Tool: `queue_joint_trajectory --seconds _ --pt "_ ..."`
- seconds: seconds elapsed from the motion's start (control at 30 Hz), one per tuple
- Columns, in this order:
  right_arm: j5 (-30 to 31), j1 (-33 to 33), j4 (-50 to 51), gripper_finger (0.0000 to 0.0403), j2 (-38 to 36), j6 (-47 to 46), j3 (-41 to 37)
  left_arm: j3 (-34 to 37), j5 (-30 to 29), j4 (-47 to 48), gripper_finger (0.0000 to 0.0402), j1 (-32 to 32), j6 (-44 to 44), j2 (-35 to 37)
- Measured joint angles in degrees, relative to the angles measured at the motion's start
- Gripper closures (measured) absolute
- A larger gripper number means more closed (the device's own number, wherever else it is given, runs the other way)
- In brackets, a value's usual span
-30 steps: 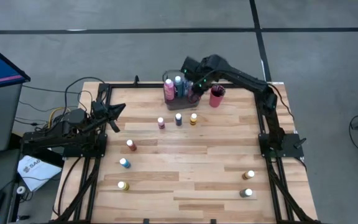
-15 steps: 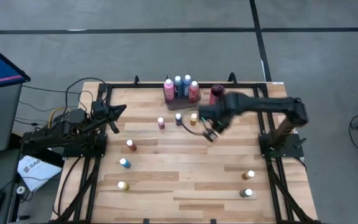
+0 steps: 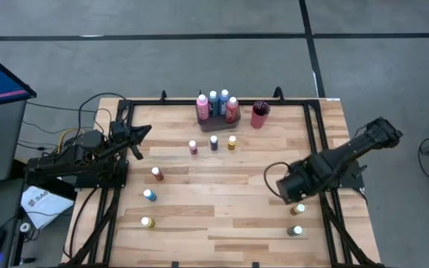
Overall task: Pick & Place Paint Supplies
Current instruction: Put the orange paint bottle into the gray bin
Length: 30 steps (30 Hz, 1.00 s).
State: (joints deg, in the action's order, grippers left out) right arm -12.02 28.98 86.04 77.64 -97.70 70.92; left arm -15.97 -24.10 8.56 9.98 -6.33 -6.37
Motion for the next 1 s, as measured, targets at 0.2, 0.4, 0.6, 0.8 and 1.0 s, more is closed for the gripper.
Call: queue_joint_trajectory --seconds 0.2,0.4,0.6,0.8,1.0 --pt "-0.2 4.4 -9.7 0.0165 -0.9 -6.6 -6.1 0.0 0.0 0.0 0.0399 0.0 0.0 0.0" --pt "-0.5 6.0 -13.5 0.0175 -0.5 -7.4 -10.3 0.0 0.0 0.0 0.0399 0.0 -0.1 0.0" --pt "-1.7 6.3 -18.6 0.0177 -0.4 -7.4 -14.8 0.0 0.0 0.0 0.0399 0.0 -0.1 0.0" --pt "-1.7 6.3 -21.6 0.0177 -0.4 -7.3 -17.5 0.0 0.0 0.0 0.0399 0.0 -0.2 0.0" --pt "-2.1 6.7 -22.8 0.0199 -0.4 -7.4 -18.8 0.0 0.0 0.0 0.0399 0.0 -0.2 0.0"
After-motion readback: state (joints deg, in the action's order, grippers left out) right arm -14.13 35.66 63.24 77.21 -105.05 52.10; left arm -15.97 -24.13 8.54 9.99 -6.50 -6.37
